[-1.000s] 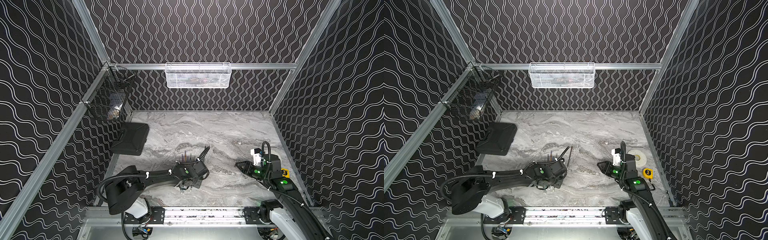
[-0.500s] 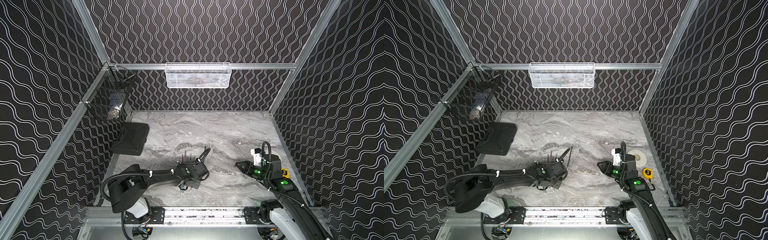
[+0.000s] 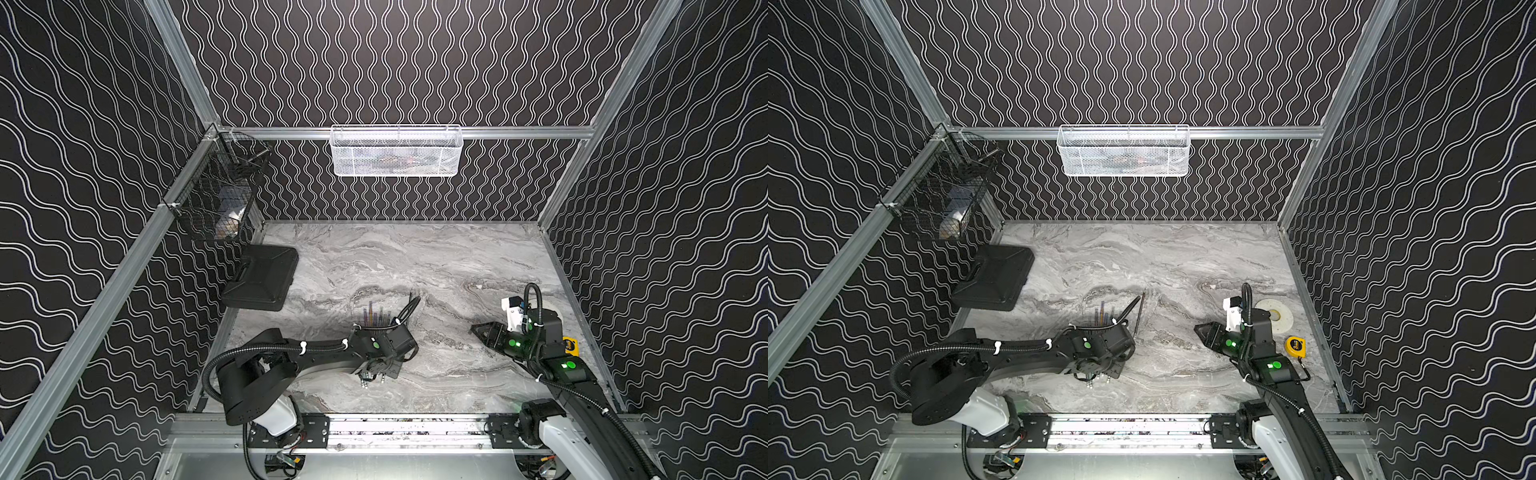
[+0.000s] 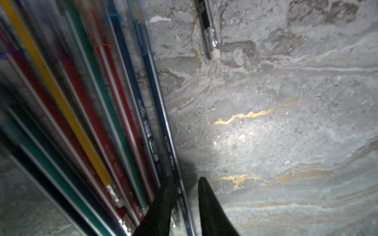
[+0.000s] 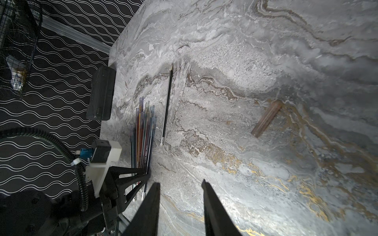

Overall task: Remove the protective cover of the pencils
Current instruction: Pick up the pencil from the center of the board.

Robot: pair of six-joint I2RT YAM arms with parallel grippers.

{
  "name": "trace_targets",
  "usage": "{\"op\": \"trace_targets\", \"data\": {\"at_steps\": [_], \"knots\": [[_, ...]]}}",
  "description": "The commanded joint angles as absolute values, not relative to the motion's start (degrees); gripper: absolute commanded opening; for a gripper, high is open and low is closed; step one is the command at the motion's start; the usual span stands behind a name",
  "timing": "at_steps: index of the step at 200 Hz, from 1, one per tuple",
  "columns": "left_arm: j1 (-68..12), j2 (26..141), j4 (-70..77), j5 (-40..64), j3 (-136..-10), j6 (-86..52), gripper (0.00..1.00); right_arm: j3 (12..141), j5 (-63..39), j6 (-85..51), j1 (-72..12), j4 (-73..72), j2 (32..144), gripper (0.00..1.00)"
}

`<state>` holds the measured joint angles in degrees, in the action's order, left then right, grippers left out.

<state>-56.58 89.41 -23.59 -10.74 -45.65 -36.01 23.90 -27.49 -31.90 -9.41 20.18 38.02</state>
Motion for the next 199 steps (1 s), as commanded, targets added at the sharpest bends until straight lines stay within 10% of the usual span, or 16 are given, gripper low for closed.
{"op": "trace_targets", "data": {"at_steps": [1, 169, 199], "knots": [[-56.6, 89.5, -23.6, -10.3, -45.4, -36.8, 0.27, 24.0, -27.3, -31.7, -9.5, 19.1, 38.2, 0.35], [-56.5, 89.5, -26.0, -11.3, -46.5, -39.0, 0.07, 23.9, -27.2, -31.9, -9.5, 18.7, 38.5, 0.35], [-56.5, 85.8, -26.8, -10.8, -47.0, -39.3, 0.0, 29.6, -13.6, -32.8, -9.3, 19.4, 49.3, 0.35]]}}
